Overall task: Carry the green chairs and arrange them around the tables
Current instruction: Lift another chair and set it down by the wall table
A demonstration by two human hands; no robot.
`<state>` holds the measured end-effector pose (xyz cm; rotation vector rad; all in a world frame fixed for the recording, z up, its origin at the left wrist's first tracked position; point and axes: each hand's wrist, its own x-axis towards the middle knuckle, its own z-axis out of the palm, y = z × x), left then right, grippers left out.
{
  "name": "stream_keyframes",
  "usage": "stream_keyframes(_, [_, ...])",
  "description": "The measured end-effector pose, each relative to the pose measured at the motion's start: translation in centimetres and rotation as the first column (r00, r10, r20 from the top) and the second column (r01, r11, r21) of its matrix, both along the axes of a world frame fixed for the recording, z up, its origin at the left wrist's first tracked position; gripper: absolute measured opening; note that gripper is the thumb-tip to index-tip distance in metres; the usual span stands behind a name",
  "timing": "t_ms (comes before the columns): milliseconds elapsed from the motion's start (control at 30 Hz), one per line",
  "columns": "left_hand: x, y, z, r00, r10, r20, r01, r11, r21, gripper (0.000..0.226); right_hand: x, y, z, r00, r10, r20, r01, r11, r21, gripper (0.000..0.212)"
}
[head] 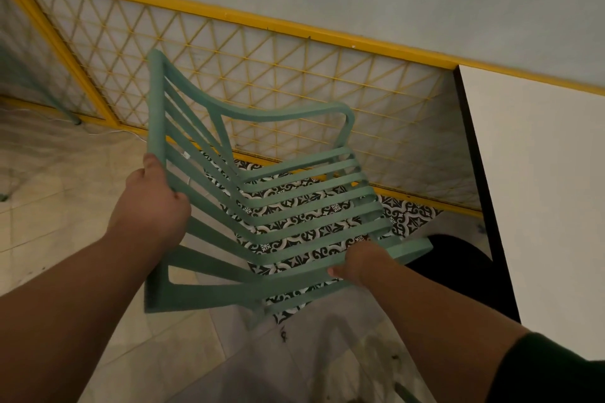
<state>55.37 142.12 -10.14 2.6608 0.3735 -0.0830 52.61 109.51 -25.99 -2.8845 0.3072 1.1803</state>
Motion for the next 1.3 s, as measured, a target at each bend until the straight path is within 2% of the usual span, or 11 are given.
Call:
stream_keyframes(367, [2.8, 1.8, -0.2, 0.996, -0.084, 0.022, 0.082, 0.996, 0.046, 0.067, -0.6, 2.3, 0.4, 0.999, -0.045, -0.027, 0.045, 0.999, 0.014, 0.062])
stream_keyframes(500, [3.3, 2.0, -0.4, 0.995, -0.095, 0.02, 0.093, 0.994, 0.058, 0.069, -0.5, 2.7, 0.5, 0.999, -0.051, -0.009, 0.052, 0.999, 0.012, 0.069])
stream_keyframes(733, [4.7, 2.8, -0.4, 0.991, -0.13, 0.025, 0.128, 0.989, 0.068, 0.069, -1.1, 4.2, 1.1, 0.997, -0.071, -0.02, 0.072, 0.997, 0.008, 0.066])
stream_keyframes(933, [6.1, 3.5, -0.2, 0.985, -0.165, 0.049, 0.16, 0.983, 0.093, 0.068, -1.1, 5.4, 0.5, 0.988, -0.153, -0.006, 0.154, 0.987, 0.042, 0.054])
stream_keyframes(1067, [6.0, 3.7, 0.1, 0.98, -0.171, 0.097, 0.162, 0.983, 0.09, 0.058, -1.2, 5.8, 0.1, 0.987, -0.153, -0.051, 0.156, 0.985, 0.068, 0.065])
stream_keyframes(1167, [4.1, 3.5, 0.5, 0.983, -0.078, 0.166, 0.066, 0.995, 0.08, 0.05, -0.8, 5.9, -0.6, 0.988, -0.128, -0.082, 0.134, 0.988, 0.074, 0.07])
stream_keyframes(1233, [2.0, 3.5, 0.0, 0.995, -0.059, 0.081, 0.052, 0.994, 0.091, 0.059, -1.3, 6.0, -1.1, 0.993, -0.085, -0.076, 0.093, 0.99, 0.106, 0.058])
stream_keyframes(1300, [-0.1, 3.4, -0.8, 0.995, -0.075, -0.06, 0.085, 0.981, 0.175, 0.078, -2.5, 6.1, -1.2, 0.996, 0.027, -0.08, -0.024, 0.999, 0.041, 0.048])
